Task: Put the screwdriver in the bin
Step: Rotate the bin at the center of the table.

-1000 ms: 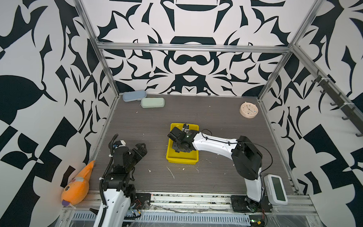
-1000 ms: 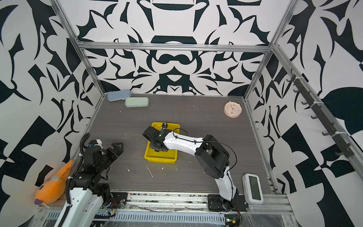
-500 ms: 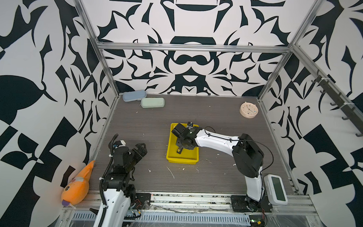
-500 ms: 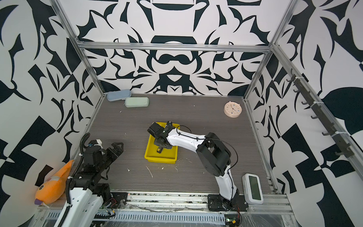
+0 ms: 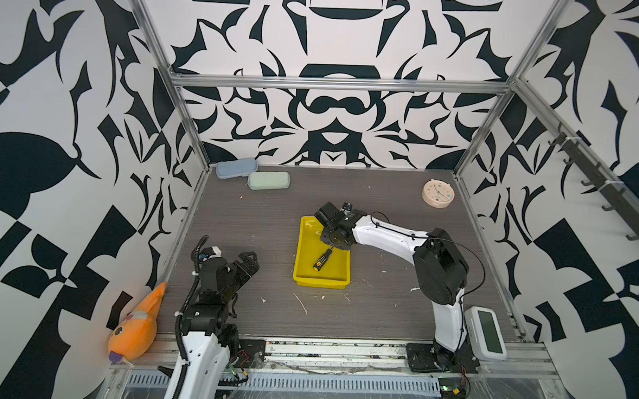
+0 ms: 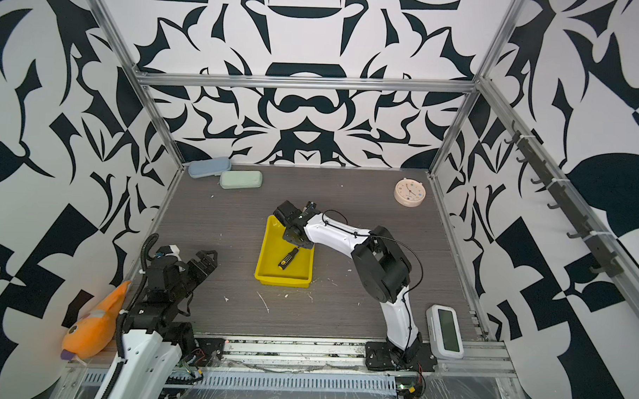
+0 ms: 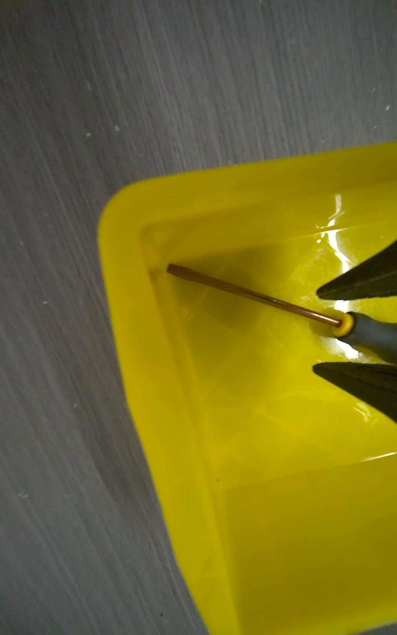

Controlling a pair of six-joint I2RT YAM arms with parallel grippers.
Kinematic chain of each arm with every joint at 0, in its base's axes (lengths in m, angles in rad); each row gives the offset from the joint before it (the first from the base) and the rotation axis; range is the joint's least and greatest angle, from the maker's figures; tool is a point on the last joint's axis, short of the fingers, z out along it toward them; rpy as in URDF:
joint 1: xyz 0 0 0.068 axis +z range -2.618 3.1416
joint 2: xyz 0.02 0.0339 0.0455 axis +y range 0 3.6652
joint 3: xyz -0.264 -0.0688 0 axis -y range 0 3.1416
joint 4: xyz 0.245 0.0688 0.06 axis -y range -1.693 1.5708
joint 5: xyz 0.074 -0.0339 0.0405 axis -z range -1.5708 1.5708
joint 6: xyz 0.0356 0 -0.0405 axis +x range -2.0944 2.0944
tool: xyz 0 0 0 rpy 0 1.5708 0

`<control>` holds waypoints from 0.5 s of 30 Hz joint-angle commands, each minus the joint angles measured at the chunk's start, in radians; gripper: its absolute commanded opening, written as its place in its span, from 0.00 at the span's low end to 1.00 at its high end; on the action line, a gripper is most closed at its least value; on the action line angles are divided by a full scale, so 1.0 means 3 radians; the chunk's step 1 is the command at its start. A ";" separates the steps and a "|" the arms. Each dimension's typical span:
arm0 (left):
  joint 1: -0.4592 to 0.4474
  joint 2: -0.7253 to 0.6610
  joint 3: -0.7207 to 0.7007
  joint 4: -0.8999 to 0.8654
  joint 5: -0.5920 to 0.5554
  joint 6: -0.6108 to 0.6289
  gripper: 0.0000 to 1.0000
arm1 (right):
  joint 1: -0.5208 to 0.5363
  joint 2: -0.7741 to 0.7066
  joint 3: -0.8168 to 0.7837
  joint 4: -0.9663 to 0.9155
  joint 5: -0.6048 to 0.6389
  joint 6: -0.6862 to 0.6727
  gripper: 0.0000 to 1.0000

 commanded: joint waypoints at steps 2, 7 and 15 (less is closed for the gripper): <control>-0.0003 0.0000 -0.0009 -0.0025 -0.0036 -0.0024 0.99 | -0.0044 0.0113 0.0136 -0.0070 0.0064 -0.0127 0.35; -0.0001 0.0000 -0.0011 -0.0022 -0.0039 -0.0024 0.99 | -0.0259 0.0140 0.0111 -0.0023 0.0057 -0.0239 0.35; 0.0000 -0.0002 -0.0011 -0.0024 -0.0035 -0.0022 0.99 | -0.0338 0.0212 0.0353 -0.0137 -0.0023 -0.0643 0.35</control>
